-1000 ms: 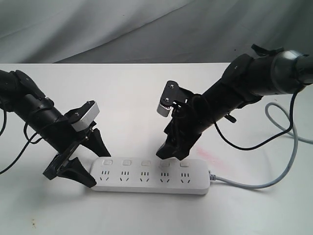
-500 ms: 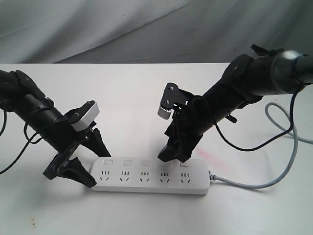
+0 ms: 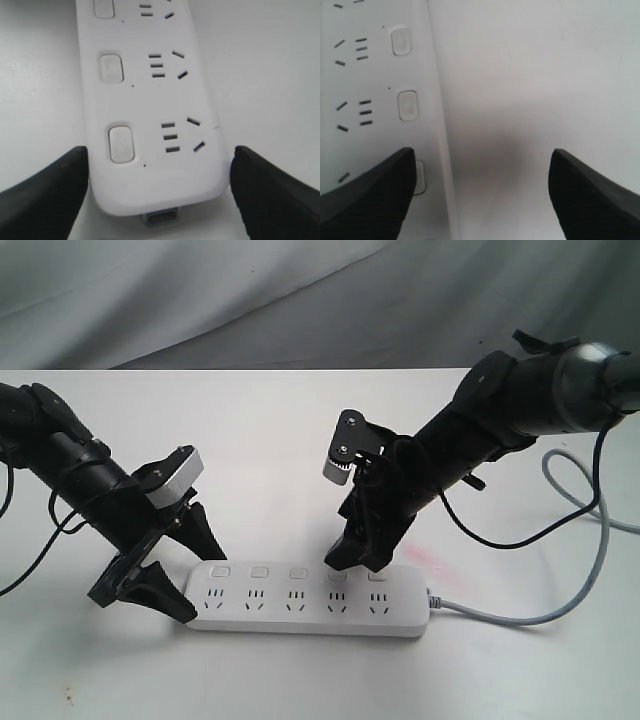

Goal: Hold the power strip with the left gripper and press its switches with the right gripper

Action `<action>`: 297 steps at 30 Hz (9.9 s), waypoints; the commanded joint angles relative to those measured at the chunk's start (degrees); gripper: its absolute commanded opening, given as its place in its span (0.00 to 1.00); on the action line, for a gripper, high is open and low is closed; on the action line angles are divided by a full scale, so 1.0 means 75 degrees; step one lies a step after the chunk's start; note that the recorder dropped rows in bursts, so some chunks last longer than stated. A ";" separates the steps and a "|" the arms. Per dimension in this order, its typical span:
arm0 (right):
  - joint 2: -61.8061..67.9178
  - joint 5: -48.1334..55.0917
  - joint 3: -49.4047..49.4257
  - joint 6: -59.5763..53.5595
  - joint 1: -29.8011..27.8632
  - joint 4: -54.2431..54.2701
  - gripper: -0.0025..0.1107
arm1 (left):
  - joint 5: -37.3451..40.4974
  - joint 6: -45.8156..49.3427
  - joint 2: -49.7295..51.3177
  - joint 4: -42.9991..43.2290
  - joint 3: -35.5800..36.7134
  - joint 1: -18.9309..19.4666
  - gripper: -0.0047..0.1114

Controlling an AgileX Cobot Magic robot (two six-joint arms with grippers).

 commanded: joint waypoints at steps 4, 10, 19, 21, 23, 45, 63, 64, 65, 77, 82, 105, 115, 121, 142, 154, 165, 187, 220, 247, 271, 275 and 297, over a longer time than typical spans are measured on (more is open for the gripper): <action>0.0172 0.0014 0.0018 -0.0059 -0.0008 0.0038 0.63 | -0.0654 0.0067 0.0061 0.0217 0.0055 -0.0041 0.56; 0.0187 -0.0030 0.0018 -0.0059 -0.0008 -0.0061 0.63 | -0.0654 0.0067 0.0061 0.0217 0.0055 -0.0041 0.56; 0.0517 -0.0407 0.0018 0.0534 0.0393 -0.1021 0.63 | -0.0654 0.0067 0.0061 0.0217 0.0055 -0.0041 0.56; 0.0501 -0.0529 0.0018 0.0565 0.0427 -0.0995 0.63 | -0.0654 0.0067 0.0061 0.0217 0.0055 -0.0041 0.56; 0.0478 -0.0627 0.0018 0.0565 0.0427 -0.0913 0.63 | -0.0654 0.0067 0.0061 0.0217 0.0055 -0.0041 0.56; 0.0391 -0.0393 0.0018 0.1302 0.0220 -0.1901 0.63 | -0.0654 0.0067 0.0061 0.0217 0.0055 -0.0041 0.56; -0.1170 0.0174 0.0278 0.0672 -0.0586 -0.0463 0.63 | -0.0654 0.0067 0.0061 0.0217 0.0055 -0.0041 0.56; -0.1170 0.0052 0.0384 0.0604 -0.0586 -0.0428 0.63 | -0.0654 0.0067 0.0061 0.0217 0.0055 -0.0041 0.56; -0.1170 -0.0166 0.0549 0.0513 -0.0586 -0.0388 0.63 | -0.0654 0.0067 0.0061 0.0217 0.0055 -0.0041 0.56; -0.1146 -0.1101 0.1485 -0.0282 -0.0549 0.0441 0.63 | -0.0654 0.0067 0.0061 0.0217 0.0055 -0.0041 0.56; -0.1120 -0.1101 0.1485 -0.0282 -0.0549 0.0441 0.63 | -0.0654 0.0067 0.0061 0.0217 0.0055 -0.0041 0.56; -0.0712 -0.1779 0.2118 -0.0180 -0.0549 0.0302 0.63 | -0.0654 0.0067 0.0061 0.0217 0.0055 -0.0041 0.56; -0.4784 -0.5481 0.2100 0.0802 -0.0549 0.1974 0.63 | -0.0654 0.0067 0.0061 0.0217 0.0055 -0.0041 0.56; -0.7076 -0.5974 0.2113 0.0800 -0.0549 0.2250 0.47 | -0.0654 0.0067 0.0061 0.0217 0.0055 -0.0041 0.56; -0.9194 -0.5855 0.2113 0.0819 -0.0549 0.4124 0.02 | -0.0654 0.0067 0.0061 0.0217 0.0055 -0.0041 0.56; -0.9165 -0.5927 0.2113 0.0806 -0.0549 0.4124 0.02 | -0.0654 0.0067 0.0061 0.0217 0.0055 -0.0041 0.56; -0.9633 -0.5765 0.2189 0.1785 -0.0791 0.4351 0.02 | -0.0654 0.0067 0.0061 0.0217 0.0055 -0.0041 0.56; -1.0859 -0.1589 0.2894 1.1196 -0.2673 -0.5844 0.02 | -0.0654 0.0067 0.0061 0.0217 0.0055 -0.0041 0.56; -1.5274 -0.4172 0.9588 1.1562 -0.3331 -0.5867 0.02 | -0.0654 0.0067 0.0061 0.0217 0.0055 -0.0041 0.56; -1.5691 -0.3101 0.9588 1.1560 -0.3670 -0.5880 0.02 | -0.0649 0.0067 0.0061 0.0217 0.0055 -0.0041 0.56; -1.5691 -0.3101 0.9588 1.1574 -0.3670 -0.5880 0.02 | -0.0649 0.0067 0.0061 0.0217 0.0055 -0.0041 0.56; -1.5691 -0.3101 0.9588 1.1556 -0.3670 -0.5880 0.02 | -0.0649 0.0067 0.0061 0.0217 0.0055 -0.0041 0.56; -1.5691 -0.3101 0.9588 1.1572 -0.3670 -0.5880 0.02 | -0.0649 0.0067 0.0061 0.0088 0.0055 -0.0041 0.63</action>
